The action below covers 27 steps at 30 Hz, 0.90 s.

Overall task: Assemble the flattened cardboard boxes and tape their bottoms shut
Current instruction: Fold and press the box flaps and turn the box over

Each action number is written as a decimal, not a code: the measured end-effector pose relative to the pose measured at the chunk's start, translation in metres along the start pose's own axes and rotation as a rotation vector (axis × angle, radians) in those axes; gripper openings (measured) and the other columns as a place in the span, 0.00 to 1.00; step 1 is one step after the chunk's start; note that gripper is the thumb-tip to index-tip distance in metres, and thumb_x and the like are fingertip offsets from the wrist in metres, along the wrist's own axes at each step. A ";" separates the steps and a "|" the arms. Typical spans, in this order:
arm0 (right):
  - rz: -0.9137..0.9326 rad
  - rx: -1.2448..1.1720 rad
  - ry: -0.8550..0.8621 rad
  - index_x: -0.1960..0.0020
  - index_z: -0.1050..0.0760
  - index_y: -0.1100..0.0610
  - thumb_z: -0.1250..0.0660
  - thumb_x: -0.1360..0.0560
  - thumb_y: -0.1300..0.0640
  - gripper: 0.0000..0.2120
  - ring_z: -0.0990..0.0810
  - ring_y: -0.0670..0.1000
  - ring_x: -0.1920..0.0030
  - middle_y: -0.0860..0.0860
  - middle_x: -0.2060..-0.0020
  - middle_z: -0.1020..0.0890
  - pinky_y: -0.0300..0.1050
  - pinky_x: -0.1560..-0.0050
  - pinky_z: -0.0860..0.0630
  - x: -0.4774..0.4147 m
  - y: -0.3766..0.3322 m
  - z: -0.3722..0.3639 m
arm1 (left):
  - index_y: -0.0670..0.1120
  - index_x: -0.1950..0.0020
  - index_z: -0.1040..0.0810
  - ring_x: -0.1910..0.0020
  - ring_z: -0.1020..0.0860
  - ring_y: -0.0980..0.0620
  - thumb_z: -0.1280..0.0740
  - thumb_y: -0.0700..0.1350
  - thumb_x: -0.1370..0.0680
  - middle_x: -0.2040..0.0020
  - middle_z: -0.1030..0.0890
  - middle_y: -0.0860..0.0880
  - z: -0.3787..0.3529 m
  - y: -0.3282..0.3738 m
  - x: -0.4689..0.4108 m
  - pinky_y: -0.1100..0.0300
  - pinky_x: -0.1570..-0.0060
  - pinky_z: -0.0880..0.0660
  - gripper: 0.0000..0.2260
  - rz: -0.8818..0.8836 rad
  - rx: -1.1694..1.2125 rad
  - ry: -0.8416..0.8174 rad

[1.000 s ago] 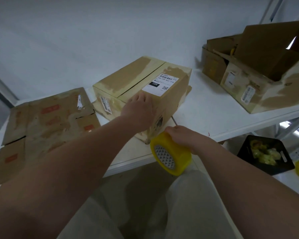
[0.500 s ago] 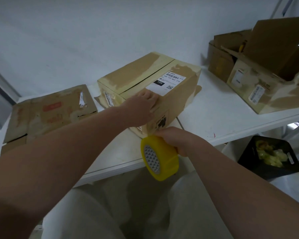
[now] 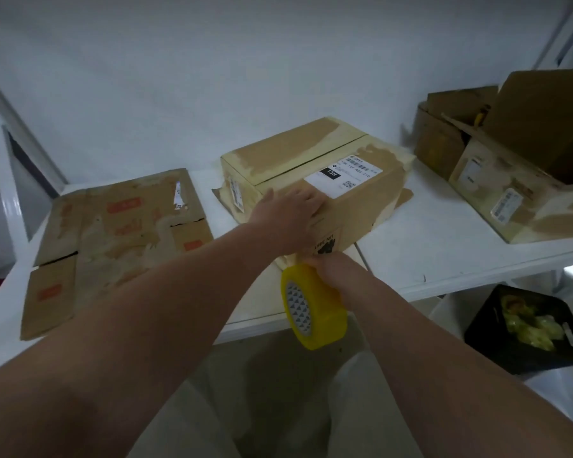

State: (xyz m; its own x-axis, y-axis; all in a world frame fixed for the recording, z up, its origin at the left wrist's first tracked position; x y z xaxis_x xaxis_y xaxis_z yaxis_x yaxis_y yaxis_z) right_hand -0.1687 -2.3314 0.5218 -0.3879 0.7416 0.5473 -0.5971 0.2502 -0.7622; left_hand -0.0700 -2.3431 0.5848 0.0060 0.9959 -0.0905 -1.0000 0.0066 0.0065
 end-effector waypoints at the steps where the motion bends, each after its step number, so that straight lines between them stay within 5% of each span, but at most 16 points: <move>1: -0.002 0.045 0.028 0.39 0.27 0.61 0.42 0.20 0.48 0.19 0.24 0.59 0.42 0.59 0.42 0.23 0.55 0.36 0.29 -0.002 0.000 -0.001 | 0.52 0.28 0.34 0.34 0.29 0.49 0.39 0.55 0.22 0.33 0.28 0.52 0.005 -0.008 0.008 0.46 0.32 0.36 0.23 0.051 0.173 0.018; 3: -0.005 0.083 0.077 0.41 0.26 0.62 0.42 0.21 0.50 0.17 0.24 0.59 0.43 0.59 0.45 0.22 0.55 0.37 0.28 -0.003 0.000 -0.003 | 0.50 0.33 0.26 0.39 0.24 0.48 0.40 0.55 0.20 0.37 0.22 0.49 0.014 -0.036 0.032 0.52 0.38 0.30 0.18 0.248 0.527 0.221; 5: -0.004 0.068 0.120 0.45 0.25 0.61 0.40 0.22 0.51 0.15 0.23 0.58 0.46 0.57 0.50 0.22 0.54 0.40 0.26 -0.003 0.001 -0.003 | 0.47 0.37 0.22 0.48 0.20 0.48 0.42 0.49 0.18 0.42 0.19 0.47 0.013 -0.070 0.064 0.60 0.51 0.29 0.15 0.470 0.545 0.440; 7: -0.005 0.044 0.152 0.49 0.26 0.59 0.40 0.23 0.50 0.12 0.23 0.57 0.49 0.55 0.55 0.23 0.50 0.43 0.25 -0.003 0.003 -0.004 | 0.45 0.40 0.22 0.58 0.21 0.49 0.41 0.43 0.19 0.46 0.19 0.45 -0.018 -0.107 0.088 0.60 0.58 0.29 0.12 0.672 0.413 0.286; 10: 0.013 0.075 0.210 0.55 0.29 0.58 0.41 0.22 0.49 0.12 0.25 0.55 0.54 0.53 0.63 0.26 0.47 0.51 0.27 0.000 0.001 -0.004 | 0.48 0.44 0.25 0.49 0.22 0.44 0.39 0.45 0.22 0.49 0.22 0.45 -0.079 -0.142 0.122 0.49 0.46 0.25 0.09 0.845 0.316 -0.137; 12: 0.025 0.103 0.252 0.56 0.31 0.58 0.42 0.21 0.49 0.12 0.28 0.54 0.57 0.51 0.65 0.29 0.45 0.54 0.30 0.000 0.001 -0.004 | 0.46 0.41 0.25 0.47 0.24 0.44 0.39 0.48 0.21 0.48 0.23 0.45 -0.104 -0.148 0.135 0.52 0.46 0.26 0.12 0.796 0.242 -0.249; 20: 0.114 0.121 0.399 0.63 0.29 0.58 0.40 0.23 0.48 0.16 0.27 0.51 0.65 0.53 0.65 0.25 0.41 0.70 0.36 -0.001 0.004 -0.004 | 0.44 0.50 0.22 0.50 0.25 0.45 0.39 0.45 0.21 0.49 0.25 0.45 -0.118 -0.146 0.138 0.52 0.49 0.25 0.08 0.749 0.201 -0.139; 27: 0.206 0.035 0.590 0.52 0.29 0.54 0.35 0.25 0.49 0.08 0.26 0.52 0.53 0.52 0.53 0.24 0.44 0.61 0.32 0.002 0.007 -0.007 | 0.40 0.46 0.24 0.50 0.25 0.44 0.40 0.43 0.21 0.45 0.26 0.42 -0.119 -0.140 0.137 0.52 0.50 0.26 0.09 0.771 0.223 -0.184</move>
State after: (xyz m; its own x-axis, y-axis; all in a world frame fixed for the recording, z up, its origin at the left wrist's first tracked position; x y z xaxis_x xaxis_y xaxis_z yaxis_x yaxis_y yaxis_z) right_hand -0.1683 -2.3242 0.5153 -0.0504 0.9938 0.0990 -0.5777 0.0519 -0.8146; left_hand 0.0696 -2.2187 0.4533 -0.6615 0.7267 0.1852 -0.6988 -0.6869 0.1997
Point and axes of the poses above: each hand's wrist, its own x-axis away from the middle knuckle, its own z-axis out of the back of the hand, y = z × x, the point moved 5 cm from there along -x, towards the middle knuckle
